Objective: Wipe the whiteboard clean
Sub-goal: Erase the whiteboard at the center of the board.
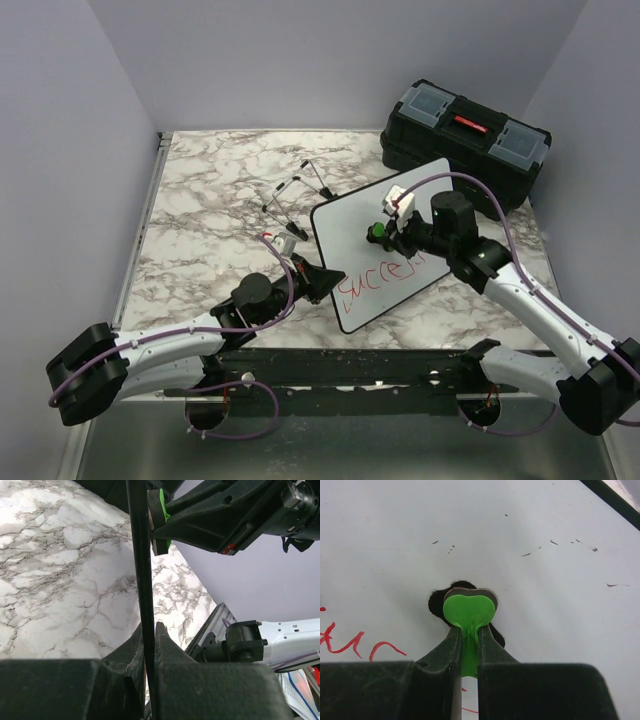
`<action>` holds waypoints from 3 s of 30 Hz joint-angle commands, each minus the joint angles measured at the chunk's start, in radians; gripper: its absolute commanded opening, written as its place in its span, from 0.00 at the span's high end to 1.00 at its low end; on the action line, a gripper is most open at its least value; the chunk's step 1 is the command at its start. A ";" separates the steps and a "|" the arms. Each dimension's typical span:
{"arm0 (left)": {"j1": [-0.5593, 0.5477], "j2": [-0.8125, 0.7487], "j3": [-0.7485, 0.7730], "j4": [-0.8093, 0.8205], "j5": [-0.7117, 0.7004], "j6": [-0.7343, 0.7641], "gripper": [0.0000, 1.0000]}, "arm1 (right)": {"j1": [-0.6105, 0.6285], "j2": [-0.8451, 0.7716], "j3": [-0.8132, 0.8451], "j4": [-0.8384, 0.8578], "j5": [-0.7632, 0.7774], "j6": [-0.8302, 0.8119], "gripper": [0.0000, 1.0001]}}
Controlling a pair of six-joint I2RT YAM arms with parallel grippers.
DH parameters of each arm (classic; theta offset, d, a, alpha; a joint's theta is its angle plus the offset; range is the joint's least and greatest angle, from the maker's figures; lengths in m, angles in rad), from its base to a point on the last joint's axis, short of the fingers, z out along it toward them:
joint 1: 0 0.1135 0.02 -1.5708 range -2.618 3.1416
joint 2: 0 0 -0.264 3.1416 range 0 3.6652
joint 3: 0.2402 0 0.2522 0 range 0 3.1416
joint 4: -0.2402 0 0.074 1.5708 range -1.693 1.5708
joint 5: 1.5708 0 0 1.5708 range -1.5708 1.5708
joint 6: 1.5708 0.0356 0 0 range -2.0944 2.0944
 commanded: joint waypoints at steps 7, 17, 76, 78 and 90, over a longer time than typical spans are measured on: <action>-0.006 0.005 0.074 0.201 -0.073 -0.062 1.00 | 0.036 0.041 0.054 -0.193 -0.347 -0.153 0.99; -0.006 -0.033 0.069 0.159 -0.141 -0.096 1.00 | -0.028 0.051 -0.004 0.068 0.215 0.100 0.99; -0.014 0.066 0.099 0.179 -0.195 -0.193 1.00 | 0.297 0.141 0.122 -0.220 0.041 -0.194 0.99; -0.014 0.065 0.094 0.175 -0.195 -0.198 1.00 | 0.297 0.191 0.170 -0.227 0.004 -0.180 0.99; -0.023 0.038 0.105 0.122 -0.221 -0.191 1.00 | 0.317 0.240 0.196 -0.251 0.225 -0.152 0.99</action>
